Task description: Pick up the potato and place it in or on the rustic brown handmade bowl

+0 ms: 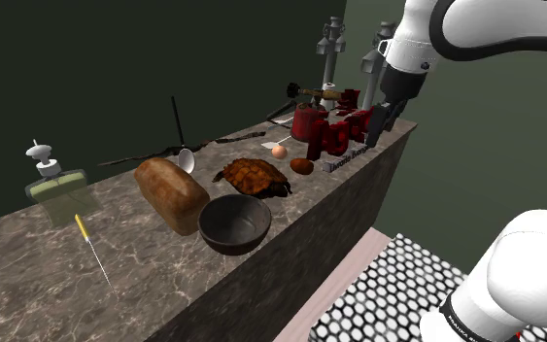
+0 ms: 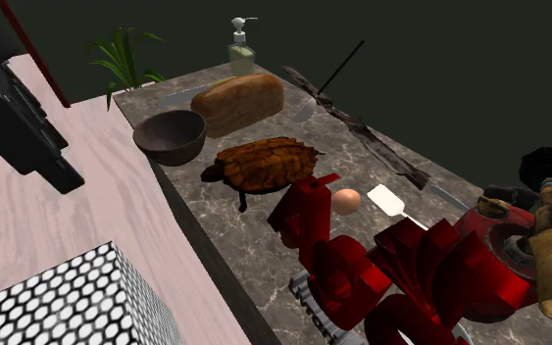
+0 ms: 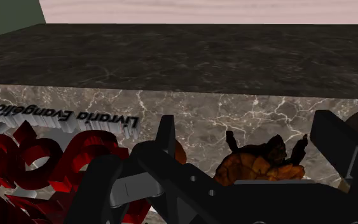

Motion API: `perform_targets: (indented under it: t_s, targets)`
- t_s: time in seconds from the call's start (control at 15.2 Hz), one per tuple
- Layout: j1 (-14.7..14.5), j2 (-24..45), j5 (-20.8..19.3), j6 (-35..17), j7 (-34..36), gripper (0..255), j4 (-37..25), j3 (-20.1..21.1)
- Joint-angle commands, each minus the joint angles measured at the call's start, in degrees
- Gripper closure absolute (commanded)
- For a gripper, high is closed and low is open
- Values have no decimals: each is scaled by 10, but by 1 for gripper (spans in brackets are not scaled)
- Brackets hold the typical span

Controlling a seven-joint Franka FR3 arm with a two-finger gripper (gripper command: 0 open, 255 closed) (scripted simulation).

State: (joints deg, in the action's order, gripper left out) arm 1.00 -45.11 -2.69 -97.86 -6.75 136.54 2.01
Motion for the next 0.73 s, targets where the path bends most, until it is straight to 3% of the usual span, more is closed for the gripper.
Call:
perform_targets:
  t_s: [0.0, 0.66]
  targets:
    - [0, 0, 0, 0, 0, 0, 0, 0]
    - [-11, 173, -24, -179, -126, 0, -3, -64]
